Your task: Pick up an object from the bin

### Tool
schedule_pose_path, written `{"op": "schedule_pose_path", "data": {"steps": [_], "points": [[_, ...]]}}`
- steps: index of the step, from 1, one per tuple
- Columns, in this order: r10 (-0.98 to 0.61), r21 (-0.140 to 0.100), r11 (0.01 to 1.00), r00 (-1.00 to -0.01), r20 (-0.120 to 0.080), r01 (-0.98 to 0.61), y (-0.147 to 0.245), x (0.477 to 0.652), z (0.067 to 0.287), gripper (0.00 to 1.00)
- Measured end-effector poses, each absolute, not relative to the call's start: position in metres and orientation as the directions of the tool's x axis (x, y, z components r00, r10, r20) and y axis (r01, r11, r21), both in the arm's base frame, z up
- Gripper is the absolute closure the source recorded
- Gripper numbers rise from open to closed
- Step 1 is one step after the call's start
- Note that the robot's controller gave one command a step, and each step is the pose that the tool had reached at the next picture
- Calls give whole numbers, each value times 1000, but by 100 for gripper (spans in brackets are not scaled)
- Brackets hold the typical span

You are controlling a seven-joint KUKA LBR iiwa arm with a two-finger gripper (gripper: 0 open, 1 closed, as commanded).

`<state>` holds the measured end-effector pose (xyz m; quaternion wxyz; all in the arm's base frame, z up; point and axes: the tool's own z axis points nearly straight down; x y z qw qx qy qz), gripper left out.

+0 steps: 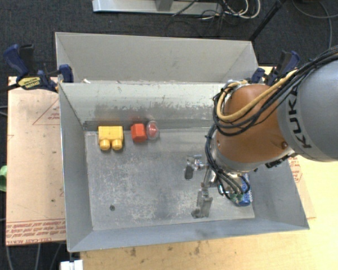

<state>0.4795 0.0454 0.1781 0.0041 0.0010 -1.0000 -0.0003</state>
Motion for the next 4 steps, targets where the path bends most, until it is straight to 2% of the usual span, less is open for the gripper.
{"op": "schedule_pose_path", "data": {"steps": [1,2,3,4], "points": [[-157,-2,988,-987,-20,-157,-20,484,71,0],[-431,4,902,-902,1,-431,-115,534,99,0],[-798,-1,602,-602,-5,-798,-97,616,112,0],[-1000,-1,9,-9,-12,-1000,-109,656,71,0]]}}
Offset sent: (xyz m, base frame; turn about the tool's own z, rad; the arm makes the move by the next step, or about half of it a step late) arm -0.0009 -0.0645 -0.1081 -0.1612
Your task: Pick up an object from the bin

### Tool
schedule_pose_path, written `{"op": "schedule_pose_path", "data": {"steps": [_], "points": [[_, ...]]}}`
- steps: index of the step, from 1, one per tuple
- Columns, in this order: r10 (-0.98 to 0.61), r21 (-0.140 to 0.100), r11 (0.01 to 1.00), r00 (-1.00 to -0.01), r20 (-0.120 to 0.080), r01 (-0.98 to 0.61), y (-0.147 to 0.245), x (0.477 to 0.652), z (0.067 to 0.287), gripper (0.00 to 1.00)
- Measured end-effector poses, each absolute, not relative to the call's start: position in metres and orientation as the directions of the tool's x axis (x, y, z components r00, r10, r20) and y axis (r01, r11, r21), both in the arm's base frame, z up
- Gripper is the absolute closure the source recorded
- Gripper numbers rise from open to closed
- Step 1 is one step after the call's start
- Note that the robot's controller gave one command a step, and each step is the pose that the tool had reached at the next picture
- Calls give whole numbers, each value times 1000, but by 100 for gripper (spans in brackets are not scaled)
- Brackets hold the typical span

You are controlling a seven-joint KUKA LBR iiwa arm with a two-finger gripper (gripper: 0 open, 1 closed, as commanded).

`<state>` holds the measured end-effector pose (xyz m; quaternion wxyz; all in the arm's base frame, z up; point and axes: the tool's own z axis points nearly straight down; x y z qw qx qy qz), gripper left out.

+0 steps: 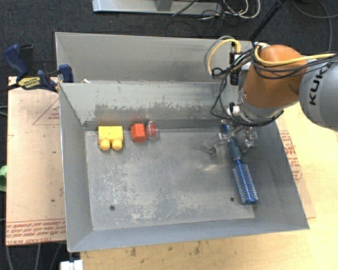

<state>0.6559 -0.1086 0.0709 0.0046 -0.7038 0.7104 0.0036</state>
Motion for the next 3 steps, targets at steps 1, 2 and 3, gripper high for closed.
{"op": "schedule_pose_path", "data": {"steps": [1,2,3], "points": [[-880,-1,-476,476,-4,-880,-84,645,69,0],[-881,-2,-473,473,-4,-881,-85,646,69,100],[-883,-6,-469,469,-1,-883,-83,647,117,100]]}}
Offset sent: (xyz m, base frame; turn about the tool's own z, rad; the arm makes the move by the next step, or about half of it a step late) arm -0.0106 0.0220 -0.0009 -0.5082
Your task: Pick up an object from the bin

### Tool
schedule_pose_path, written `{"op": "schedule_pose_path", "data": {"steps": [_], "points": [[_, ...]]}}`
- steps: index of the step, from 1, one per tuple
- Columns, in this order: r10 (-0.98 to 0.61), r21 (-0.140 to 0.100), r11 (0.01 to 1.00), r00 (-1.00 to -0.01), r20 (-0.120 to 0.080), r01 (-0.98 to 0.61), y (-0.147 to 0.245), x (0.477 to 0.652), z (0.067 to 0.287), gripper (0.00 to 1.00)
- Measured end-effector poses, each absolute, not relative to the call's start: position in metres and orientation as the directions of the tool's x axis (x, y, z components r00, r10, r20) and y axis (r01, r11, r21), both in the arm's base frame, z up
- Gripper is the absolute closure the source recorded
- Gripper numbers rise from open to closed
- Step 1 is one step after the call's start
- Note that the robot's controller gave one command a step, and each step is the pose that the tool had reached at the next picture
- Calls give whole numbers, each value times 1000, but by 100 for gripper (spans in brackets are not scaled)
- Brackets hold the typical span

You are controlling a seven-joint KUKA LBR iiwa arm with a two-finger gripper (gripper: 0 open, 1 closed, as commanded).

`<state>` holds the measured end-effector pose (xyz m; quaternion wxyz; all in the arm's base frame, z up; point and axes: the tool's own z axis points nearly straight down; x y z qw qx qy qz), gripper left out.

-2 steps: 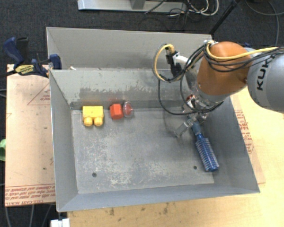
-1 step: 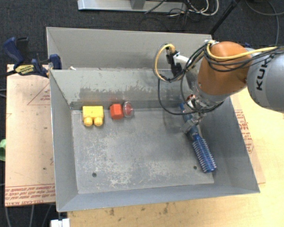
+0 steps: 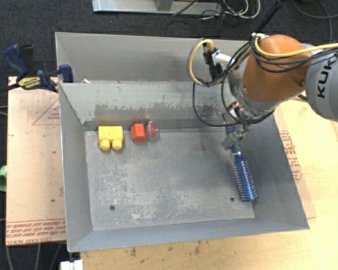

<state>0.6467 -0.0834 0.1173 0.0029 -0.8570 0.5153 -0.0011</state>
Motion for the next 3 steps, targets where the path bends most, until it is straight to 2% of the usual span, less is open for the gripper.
{"op": "schedule_pose_path", "data": {"steps": [1,3], "points": [[-886,-4,-464,464,-3,-886,-82,647,134,100],[-891,-5,-455,455,-2,-891,-79,648,181,100]]}}
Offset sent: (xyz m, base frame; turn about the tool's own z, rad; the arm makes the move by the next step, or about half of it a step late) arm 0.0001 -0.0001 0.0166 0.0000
